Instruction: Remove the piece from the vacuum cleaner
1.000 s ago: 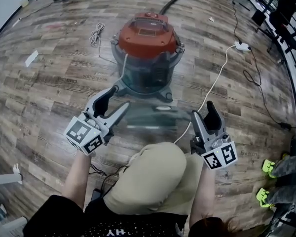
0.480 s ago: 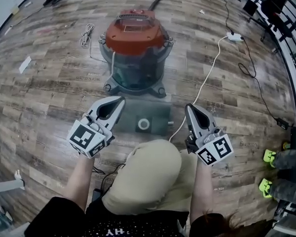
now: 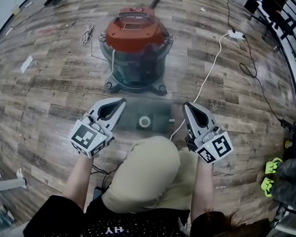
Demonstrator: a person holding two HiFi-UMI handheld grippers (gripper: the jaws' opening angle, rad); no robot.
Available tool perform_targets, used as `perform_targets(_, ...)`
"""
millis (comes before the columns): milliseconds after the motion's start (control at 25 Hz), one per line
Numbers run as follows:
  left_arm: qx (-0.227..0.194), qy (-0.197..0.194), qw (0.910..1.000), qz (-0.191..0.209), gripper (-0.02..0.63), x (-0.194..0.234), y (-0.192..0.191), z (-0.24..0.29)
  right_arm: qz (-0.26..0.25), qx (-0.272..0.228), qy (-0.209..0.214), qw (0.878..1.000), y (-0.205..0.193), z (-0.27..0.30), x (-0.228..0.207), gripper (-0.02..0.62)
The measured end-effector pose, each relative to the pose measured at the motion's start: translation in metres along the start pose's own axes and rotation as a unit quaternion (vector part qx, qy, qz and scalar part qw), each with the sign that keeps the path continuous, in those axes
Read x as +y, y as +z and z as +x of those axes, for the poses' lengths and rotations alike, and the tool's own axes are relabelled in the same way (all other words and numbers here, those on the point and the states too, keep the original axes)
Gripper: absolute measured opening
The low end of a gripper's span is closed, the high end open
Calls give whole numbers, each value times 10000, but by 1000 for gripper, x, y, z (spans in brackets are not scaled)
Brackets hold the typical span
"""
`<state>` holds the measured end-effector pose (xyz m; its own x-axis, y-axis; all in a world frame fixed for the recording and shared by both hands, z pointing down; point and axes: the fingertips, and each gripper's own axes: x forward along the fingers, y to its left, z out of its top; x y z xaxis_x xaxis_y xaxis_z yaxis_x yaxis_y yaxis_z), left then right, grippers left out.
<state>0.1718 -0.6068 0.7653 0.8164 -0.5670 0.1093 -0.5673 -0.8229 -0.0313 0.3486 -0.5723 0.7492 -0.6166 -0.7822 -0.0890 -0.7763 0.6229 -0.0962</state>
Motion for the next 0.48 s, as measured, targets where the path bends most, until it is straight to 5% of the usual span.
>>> perform_targets(480, 55, -1, 10000, 52, 8, 4, -6, -9, -65, -26, 111, 9999, -2, 9, 9, 9)
